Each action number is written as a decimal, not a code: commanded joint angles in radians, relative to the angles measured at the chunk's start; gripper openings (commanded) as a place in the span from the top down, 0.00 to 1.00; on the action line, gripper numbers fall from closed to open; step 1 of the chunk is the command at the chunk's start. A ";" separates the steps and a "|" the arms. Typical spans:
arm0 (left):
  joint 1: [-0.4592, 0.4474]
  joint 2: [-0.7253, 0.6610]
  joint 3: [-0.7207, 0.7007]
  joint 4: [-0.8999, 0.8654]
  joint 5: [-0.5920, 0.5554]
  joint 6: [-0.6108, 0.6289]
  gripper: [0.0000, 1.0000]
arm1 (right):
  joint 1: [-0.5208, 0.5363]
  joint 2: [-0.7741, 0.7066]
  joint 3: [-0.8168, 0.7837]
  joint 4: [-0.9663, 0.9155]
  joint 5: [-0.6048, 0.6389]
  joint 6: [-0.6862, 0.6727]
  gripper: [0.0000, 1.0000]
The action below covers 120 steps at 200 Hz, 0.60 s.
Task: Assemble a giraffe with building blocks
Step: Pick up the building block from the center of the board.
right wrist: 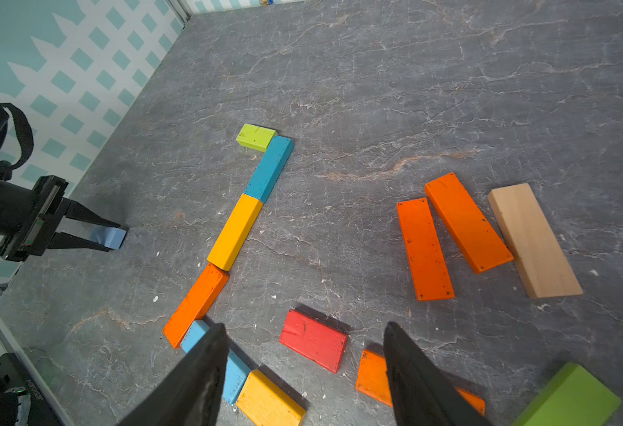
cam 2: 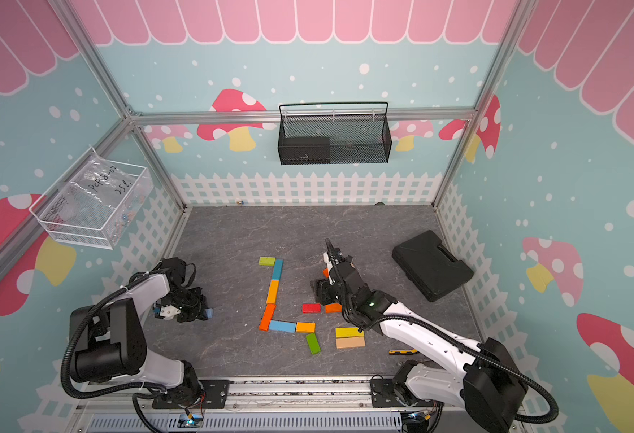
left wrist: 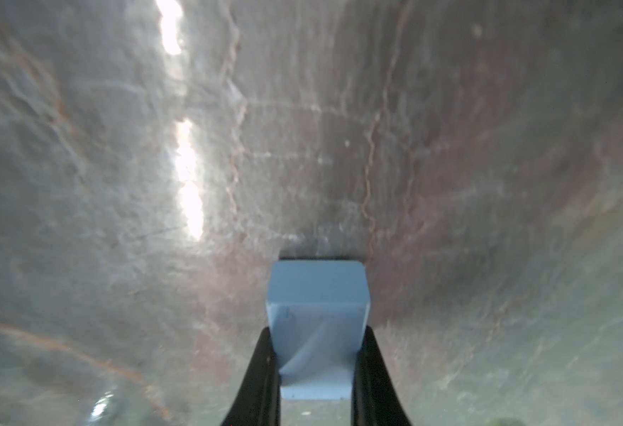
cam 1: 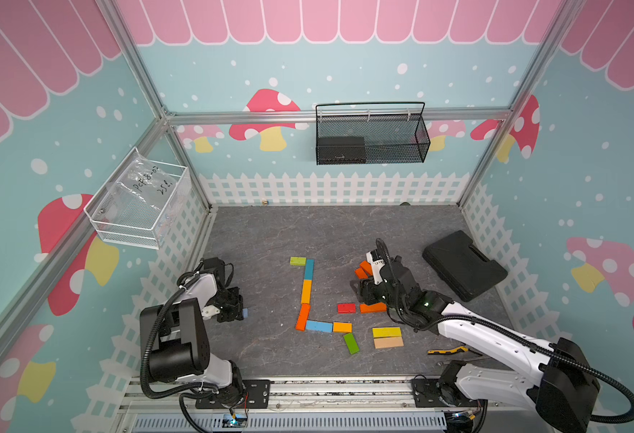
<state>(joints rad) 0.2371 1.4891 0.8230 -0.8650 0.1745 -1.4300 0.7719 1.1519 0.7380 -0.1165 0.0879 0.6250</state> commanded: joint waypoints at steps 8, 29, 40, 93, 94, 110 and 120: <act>-0.104 -0.081 0.215 -0.154 -0.103 0.222 0.96 | -0.005 -0.037 -0.010 -0.021 0.006 0.020 0.32; -0.203 -0.063 0.386 -0.286 -0.159 0.413 1.00 | -0.005 -0.054 -0.010 -0.047 0.030 0.027 0.32; -0.243 -0.048 0.453 -0.342 -0.189 0.500 1.00 | -0.005 -0.063 -0.012 -0.060 0.044 0.029 0.32; -0.533 -0.067 0.588 -0.422 -0.276 0.820 1.00 | -0.005 -0.091 -0.017 -0.117 0.114 0.037 0.32; -0.537 -0.069 0.587 -0.424 -0.278 0.823 1.00 | -0.005 -0.092 -0.017 -0.119 0.115 0.037 0.32; -0.595 -0.079 0.570 -0.476 -0.303 0.853 1.00 | -0.005 -0.097 -0.018 -0.131 0.129 0.044 0.33; -0.629 -0.089 0.545 -0.501 -0.314 0.865 1.00 | -0.006 -0.098 -0.022 -0.134 0.135 0.050 0.33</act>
<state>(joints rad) -0.3351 1.4368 1.3945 -1.2461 -0.0650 -0.6849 0.7719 1.0725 0.7345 -0.2131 0.1783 0.6525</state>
